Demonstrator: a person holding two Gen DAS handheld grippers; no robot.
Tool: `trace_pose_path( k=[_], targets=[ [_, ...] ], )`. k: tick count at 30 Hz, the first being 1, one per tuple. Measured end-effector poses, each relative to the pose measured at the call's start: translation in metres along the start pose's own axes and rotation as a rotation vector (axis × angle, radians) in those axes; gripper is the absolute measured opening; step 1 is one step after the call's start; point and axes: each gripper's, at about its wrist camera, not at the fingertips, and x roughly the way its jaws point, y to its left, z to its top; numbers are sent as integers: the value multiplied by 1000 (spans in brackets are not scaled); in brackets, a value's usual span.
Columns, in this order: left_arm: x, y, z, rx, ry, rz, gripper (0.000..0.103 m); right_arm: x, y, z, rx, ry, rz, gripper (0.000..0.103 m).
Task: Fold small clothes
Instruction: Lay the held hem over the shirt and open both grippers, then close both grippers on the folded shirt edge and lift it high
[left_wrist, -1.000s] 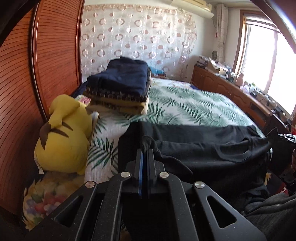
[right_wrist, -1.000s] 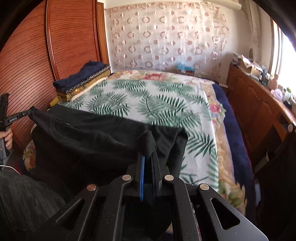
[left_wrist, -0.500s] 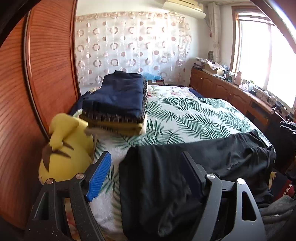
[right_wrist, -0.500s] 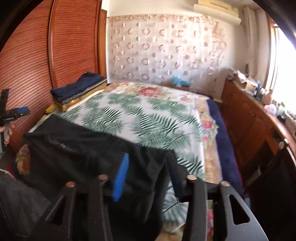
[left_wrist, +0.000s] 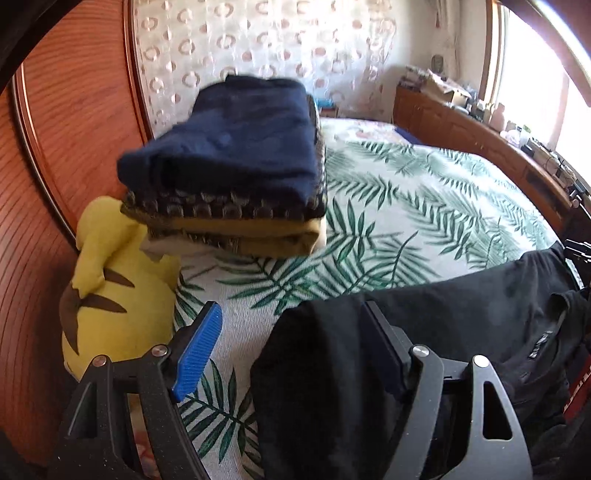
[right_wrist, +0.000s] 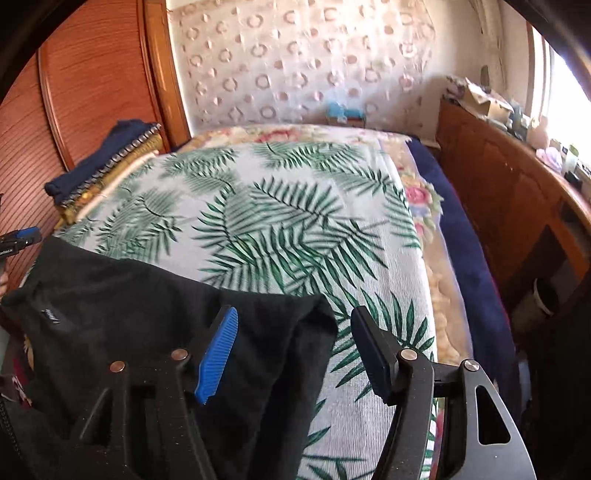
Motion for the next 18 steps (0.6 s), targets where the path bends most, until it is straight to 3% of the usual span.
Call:
trace_pose_path(
  k=[9, 18],
  targets=[
    [19, 0, -14, -19, 65, -2, 77, 18, -10, -3, 19, 42, -6, 67],
    [21, -1, -21, -25, 69, -12, 75, 25, -1, -4, -29, 45, 3, 64]
  ],
)
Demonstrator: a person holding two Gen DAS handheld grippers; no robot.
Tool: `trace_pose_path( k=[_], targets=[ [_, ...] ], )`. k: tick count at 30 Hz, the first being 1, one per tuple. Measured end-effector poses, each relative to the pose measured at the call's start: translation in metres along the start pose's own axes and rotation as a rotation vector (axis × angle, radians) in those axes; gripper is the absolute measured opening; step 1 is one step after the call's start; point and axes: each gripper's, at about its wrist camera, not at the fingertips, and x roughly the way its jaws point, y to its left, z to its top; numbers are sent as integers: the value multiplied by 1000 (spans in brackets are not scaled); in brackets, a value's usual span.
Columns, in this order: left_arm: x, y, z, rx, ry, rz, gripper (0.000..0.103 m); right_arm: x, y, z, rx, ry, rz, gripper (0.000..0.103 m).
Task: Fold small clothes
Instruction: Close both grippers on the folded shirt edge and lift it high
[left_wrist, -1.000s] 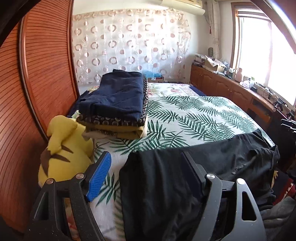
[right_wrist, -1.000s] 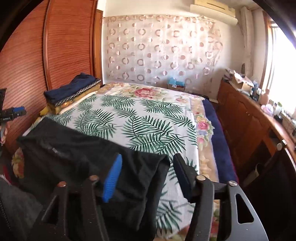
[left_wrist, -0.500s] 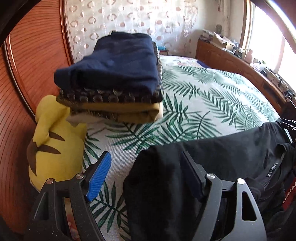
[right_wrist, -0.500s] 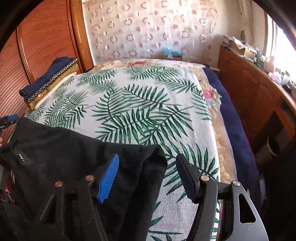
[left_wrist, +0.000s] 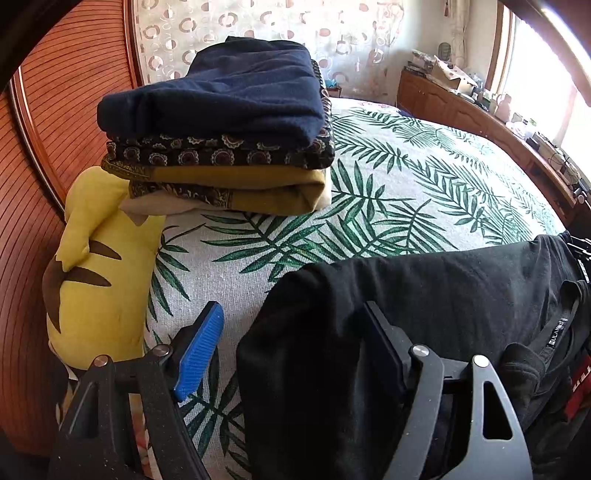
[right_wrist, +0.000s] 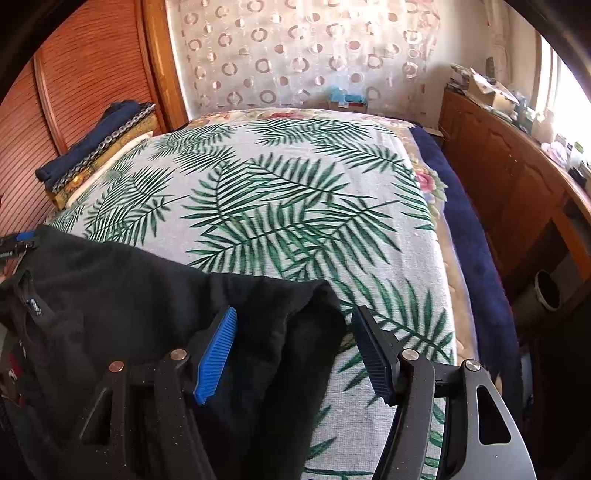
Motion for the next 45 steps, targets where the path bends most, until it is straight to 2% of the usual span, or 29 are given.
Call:
trace_pose_path(
  k=[2, 3, 4, 5, 6, 7, 8, 9, 11, 16, 18, 22, 30, 34, 38, 41, 45],
  targets=[
    [-2, -3, 0, 15, -7, -28, 58, 1, 4, -1, -29, -5, -6, 53],
    [-3, -6, 0, 30, -8, -42, 53, 0, 5, 0, -35, -6, 12, 41],
    [-4, -9, 0, 41, -5, -57, 41, 0, 6, 0, -38, -3, 36, 26],
    [-5, -12, 0, 47, -3, -76, 21, 0, 8, 0, -43, 1, 61, 17],
    [-8, -14, 0, 52, -4, -84, 14, 0, 11, -1, -50, 9, 88, 11],
    [-11, -17, 1, 58, -10, -83, 12, -3, 14, -2, -68, 0, 76, 9],
    [-18, -20, 1, 59, -29, -83, 11, -10, 18, -3, -84, -39, 20, 9],
    [-24, -21, 1, 52, -48, -87, 10, -19, 19, -4, -70, -66, 5, 8],
    [-51, -24, 5, 28, -120, -111, 10, -41, 18, -4, -37, -115, 38, 8],
    [-125, -35, 25, -2, -288, -207, 10, -115, 20, -3, -45, -247, 33, 8],
    [-158, -44, 33, 18, -369, -239, 10, -141, 25, -2, -72, -271, 15, 8],
    [-204, -52, 46, 51, -477, -253, 10, -201, 30, 1, -106, -371, -11, 8],
    [-267, -55, 68, 99, -611, -229, 10, -286, 31, 12, -160, -526, -75, 8],
    [-298, -52, 73, 107, -687, -229, 10, -326, 35, 2, -141, -626, -110, 8],
    [-315, -48, 80, 104, -733, -230, 10, -357, 37, -2, -146, -683, -132, 8],
    [-323, -44, 88, 89, -757, -270, 10, -377, 39, -4, -145, -726, -142, 8],
    [-334, -48, 95, 97, -795, -251, 10, -388, 42, -2, -152, -762, -159, 8]
  ],
)
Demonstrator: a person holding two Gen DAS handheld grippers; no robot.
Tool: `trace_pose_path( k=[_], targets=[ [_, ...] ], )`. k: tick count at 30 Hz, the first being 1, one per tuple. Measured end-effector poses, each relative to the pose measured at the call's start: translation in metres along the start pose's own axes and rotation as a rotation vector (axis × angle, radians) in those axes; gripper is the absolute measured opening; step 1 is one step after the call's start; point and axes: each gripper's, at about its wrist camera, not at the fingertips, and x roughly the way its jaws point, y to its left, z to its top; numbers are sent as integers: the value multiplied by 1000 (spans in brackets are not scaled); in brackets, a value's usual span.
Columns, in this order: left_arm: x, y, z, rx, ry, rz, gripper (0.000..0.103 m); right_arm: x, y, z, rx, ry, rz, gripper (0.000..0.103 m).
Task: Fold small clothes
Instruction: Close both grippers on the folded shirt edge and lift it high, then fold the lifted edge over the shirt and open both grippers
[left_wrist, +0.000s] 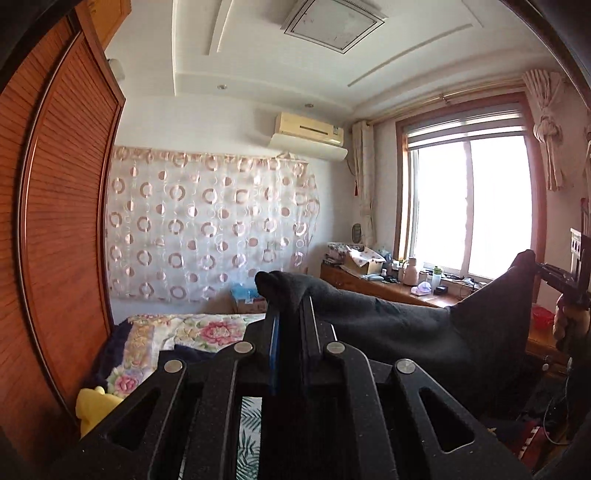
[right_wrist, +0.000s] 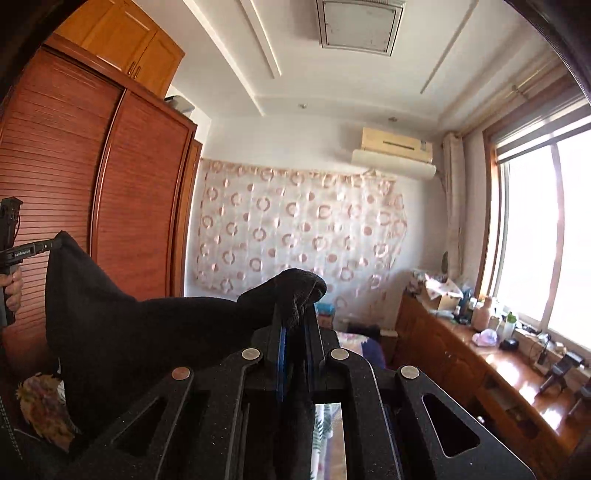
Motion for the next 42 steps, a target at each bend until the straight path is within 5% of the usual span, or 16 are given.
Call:
trace_pose_path(
  k=[4, 12, 24, 30, 34, 37, 42],
  targets=[
    [23, 10, 5, -37, 8, -16, 10, 23, 7, -6, -3, 5, -11, 8],
    [105, 27, -19, -6, 97, 92, 10, 129, -1, -28, 36, 145, -5, 8],
    [233, 59, -127, 12, 317, 203, 10, 302, 9, -91, 6, 435, -27, 8],
    [271, 64, -150, 10, 378, 229, 10, 365, 15, -76, -10, 527, -50, 8],
    [285, 66, -163, -17, 412, 214, 11, 382, 11, -57, 121, 559, -64, 8],
    [290, 64, -168, -21, 451, 196, 19, 393, 21, -56, 101, 573, -114, 8],
    [268, 65, -161, -45, 414, 172, 73, 371, 38, -53, 113, 575, -98, 35]
  ],
)
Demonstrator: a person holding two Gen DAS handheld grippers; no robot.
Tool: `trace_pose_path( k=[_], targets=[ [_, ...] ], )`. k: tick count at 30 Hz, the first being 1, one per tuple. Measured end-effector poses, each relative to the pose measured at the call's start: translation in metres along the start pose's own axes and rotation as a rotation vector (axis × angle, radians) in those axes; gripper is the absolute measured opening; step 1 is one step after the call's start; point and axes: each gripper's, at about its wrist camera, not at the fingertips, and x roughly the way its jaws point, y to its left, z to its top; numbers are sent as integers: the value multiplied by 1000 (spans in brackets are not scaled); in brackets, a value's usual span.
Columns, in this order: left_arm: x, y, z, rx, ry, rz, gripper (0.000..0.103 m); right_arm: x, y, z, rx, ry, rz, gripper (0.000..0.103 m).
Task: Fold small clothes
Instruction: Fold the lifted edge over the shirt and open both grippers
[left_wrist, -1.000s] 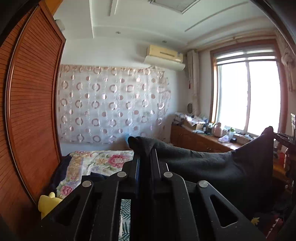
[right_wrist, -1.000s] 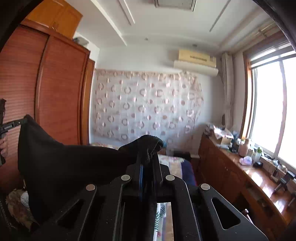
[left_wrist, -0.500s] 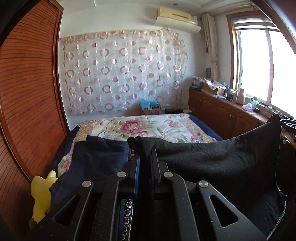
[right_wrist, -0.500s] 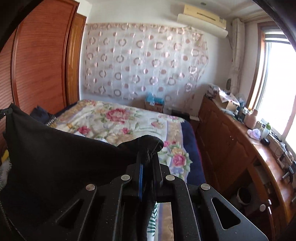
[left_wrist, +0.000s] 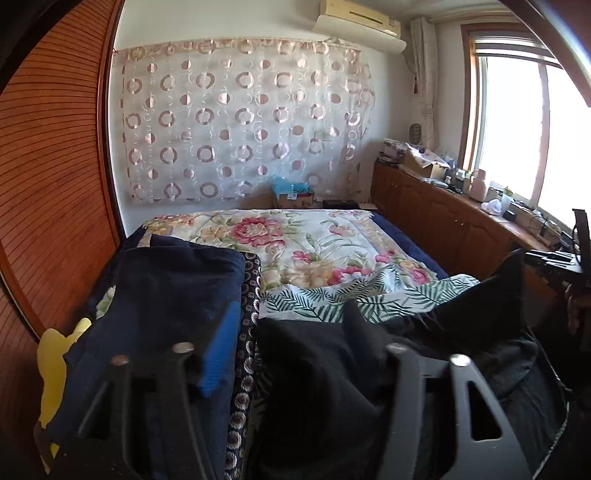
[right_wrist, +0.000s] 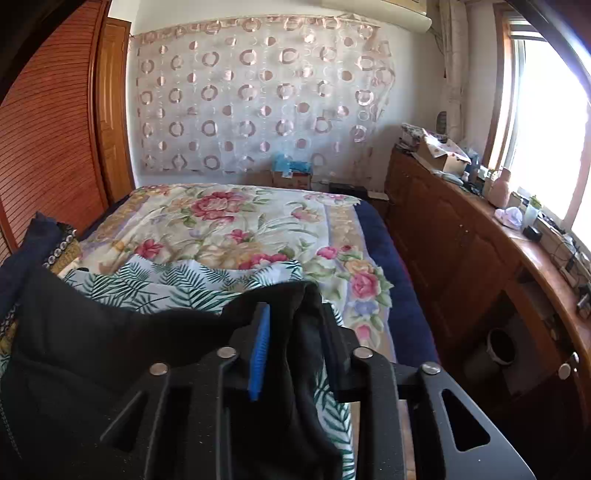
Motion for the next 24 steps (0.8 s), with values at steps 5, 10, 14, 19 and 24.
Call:
trace_pose_path(
  k=[5, 10, 14, 19, 24],
  targets=[
    [-22, -7, -14, 39, 6, -21, 81, -25, 0, -35, 6, 9, 53, 52],
    [-37, -27, -43, 100, 51, -31, 81, -44, -8, -81, 29, 47, 108, 53],
    [-44, -40, -71, 110, 88, -63, 81, -58, -13, -103, 54, 84, 154, 53],
    [-34, -50, -100, 111, 174, -78, 81, -74, -25, -123, 82, 138, 189, 53],
    [-12, -52, -121, 96, 273, -60, 81, -74, -37, -126, 93, 190, 198, 53]
  ],
)
